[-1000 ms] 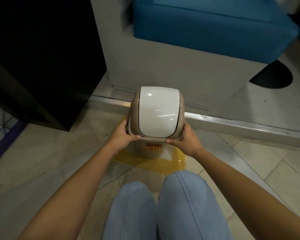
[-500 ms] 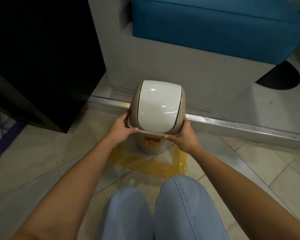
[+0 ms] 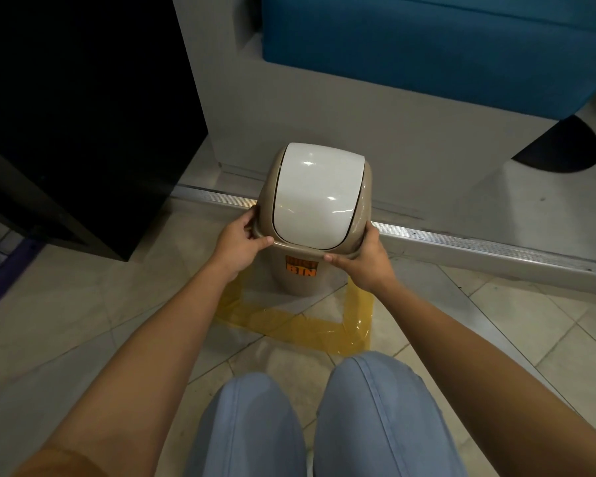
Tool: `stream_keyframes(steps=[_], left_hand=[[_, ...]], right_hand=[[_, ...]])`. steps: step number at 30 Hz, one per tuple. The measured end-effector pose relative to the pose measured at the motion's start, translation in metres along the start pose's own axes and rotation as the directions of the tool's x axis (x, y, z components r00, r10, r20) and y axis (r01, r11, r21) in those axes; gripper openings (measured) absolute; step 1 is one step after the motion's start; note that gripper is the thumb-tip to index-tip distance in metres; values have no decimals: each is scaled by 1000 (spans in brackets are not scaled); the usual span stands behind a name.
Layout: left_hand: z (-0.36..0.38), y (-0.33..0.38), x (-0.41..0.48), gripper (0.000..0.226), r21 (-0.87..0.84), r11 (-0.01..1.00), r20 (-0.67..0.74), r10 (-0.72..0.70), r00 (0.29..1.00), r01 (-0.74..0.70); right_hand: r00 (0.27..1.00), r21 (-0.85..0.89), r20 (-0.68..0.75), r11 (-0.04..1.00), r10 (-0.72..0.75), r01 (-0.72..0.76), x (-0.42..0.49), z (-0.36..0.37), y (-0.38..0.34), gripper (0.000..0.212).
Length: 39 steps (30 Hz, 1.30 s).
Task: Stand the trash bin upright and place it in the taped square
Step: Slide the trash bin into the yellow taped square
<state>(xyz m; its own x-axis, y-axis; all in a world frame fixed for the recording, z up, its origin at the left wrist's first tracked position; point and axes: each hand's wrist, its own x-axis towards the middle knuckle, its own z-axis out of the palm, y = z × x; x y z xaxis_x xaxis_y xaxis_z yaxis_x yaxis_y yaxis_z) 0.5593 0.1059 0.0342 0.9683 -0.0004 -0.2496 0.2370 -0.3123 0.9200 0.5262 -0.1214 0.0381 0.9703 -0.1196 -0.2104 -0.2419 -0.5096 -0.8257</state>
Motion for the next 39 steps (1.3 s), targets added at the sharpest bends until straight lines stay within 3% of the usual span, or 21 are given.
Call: stream_keyframes(steps=[30,39], left_hand=[[1,-6,5,83,85,996,3,20,1000,-20],[7,-3,-3,76,90,996,-47,11,999,-7]], right_hand=[[995,36,-43,995,95,-94,1,-1,-1,110],[996,-57,-74,996,59,-63,-13,1,-7,92]])
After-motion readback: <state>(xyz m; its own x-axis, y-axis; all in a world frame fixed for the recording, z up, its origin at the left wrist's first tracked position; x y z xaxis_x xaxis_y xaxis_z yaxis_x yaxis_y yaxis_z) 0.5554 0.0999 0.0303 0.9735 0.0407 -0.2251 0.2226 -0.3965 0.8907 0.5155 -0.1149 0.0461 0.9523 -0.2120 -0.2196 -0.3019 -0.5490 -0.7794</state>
